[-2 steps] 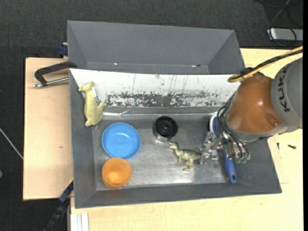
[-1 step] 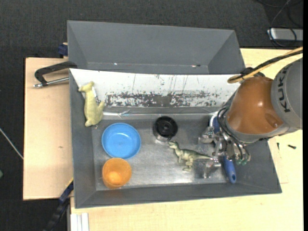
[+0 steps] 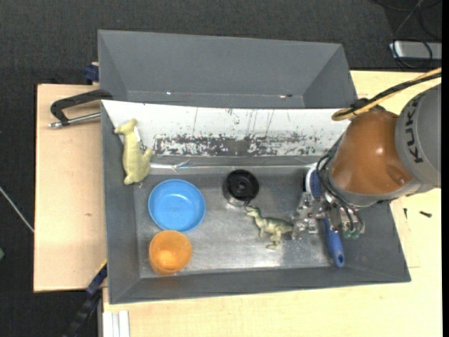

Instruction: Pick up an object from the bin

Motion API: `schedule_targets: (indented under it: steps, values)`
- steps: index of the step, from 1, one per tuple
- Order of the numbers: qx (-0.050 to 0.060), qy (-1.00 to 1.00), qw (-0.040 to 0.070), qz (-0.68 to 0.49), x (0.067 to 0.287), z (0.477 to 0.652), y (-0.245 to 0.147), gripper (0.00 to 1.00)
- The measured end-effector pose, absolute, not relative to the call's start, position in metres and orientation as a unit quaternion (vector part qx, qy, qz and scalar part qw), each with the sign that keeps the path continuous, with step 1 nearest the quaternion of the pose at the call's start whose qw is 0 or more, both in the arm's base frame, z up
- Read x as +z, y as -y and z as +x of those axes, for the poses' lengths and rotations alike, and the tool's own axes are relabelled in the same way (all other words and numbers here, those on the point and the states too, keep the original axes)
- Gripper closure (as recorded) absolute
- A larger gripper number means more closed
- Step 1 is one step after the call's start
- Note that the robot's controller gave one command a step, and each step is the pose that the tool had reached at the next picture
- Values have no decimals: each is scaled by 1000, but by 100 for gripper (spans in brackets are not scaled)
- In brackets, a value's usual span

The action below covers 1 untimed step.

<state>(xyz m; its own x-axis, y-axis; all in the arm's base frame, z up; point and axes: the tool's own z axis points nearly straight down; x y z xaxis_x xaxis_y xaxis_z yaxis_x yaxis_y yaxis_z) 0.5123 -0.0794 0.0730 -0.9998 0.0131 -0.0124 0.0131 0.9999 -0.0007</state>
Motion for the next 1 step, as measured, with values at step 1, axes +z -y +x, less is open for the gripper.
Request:
schedule_targets:
  steps: [1]
  values:
    - [0, -1000, 7, -2, 188, 513, 61, 100]
